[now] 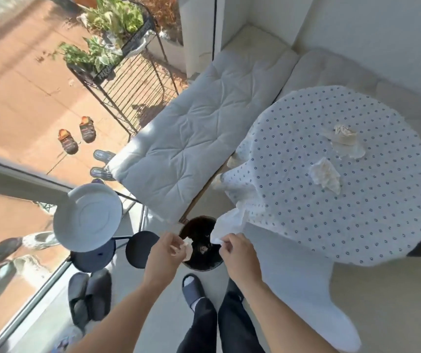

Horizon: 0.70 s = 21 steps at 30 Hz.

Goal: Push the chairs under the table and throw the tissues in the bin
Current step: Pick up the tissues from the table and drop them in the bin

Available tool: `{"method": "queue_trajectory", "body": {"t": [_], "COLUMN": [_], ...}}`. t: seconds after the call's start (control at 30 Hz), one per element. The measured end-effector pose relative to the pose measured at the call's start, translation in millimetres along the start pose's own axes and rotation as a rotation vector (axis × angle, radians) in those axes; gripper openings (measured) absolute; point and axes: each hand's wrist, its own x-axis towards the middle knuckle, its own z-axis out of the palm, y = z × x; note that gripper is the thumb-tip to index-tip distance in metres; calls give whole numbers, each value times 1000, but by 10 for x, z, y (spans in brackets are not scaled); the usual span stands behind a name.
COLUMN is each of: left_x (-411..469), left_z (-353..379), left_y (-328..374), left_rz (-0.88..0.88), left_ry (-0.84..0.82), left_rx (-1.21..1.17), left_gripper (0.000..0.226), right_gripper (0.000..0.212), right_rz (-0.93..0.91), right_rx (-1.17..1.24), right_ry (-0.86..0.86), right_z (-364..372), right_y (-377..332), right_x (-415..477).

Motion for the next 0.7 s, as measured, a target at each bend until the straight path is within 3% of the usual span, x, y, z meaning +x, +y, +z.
{"method": "queue_trajectory", "body": {"t": [0.37, 0.7], "left_x": [445, 1060], "left_z": [449, 1368], "left_y": [-1024, -1944], "left_rz": [-226, -339], "left_ry": [14, -17], "left_rx": [-135, -117], "left_gripper": [11, 12], "right_gripper": [8, 9], "right_rz": [272, 371], "right_rx": [78, 45], "right_ry": [-159, -223], "right_z": [1351, 2377], "right_y": [444, 1108], "right_x": [301, 790]}}
